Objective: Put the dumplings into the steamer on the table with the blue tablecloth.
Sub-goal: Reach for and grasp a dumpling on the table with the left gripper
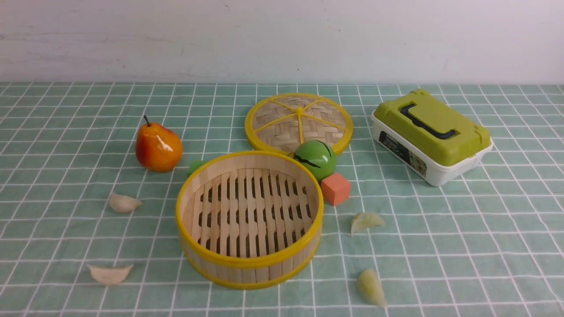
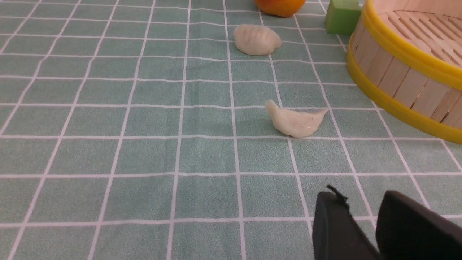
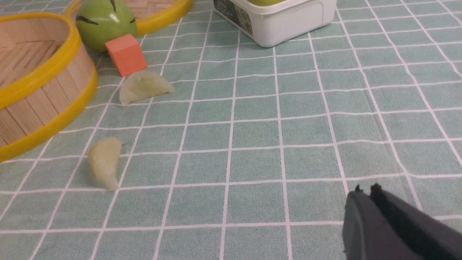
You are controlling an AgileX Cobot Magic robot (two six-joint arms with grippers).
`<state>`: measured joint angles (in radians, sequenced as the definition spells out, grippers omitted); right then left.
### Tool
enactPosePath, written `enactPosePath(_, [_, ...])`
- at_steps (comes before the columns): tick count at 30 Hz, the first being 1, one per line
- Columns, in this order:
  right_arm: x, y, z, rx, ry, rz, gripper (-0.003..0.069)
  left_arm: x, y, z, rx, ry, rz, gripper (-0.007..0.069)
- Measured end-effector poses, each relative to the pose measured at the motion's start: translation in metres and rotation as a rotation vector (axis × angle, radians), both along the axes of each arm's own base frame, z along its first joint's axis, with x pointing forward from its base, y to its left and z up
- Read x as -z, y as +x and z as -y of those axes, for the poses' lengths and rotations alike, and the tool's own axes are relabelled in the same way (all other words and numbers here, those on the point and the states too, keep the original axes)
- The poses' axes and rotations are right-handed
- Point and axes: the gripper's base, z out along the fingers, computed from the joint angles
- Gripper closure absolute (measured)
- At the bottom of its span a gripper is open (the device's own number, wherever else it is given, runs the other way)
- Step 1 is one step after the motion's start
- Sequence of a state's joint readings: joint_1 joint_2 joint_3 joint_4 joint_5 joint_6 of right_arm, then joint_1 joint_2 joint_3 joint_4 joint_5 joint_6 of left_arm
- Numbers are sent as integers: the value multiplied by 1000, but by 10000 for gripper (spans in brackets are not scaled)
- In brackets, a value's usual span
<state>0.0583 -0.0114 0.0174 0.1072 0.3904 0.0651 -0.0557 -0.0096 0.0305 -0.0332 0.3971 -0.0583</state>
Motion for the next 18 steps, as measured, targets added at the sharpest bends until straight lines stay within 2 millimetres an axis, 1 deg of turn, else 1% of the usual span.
enactPosePath(18, [0, 0, 0, 0, 0, 0, 613, 0, 0, 0, 1, 4, 1, 426])
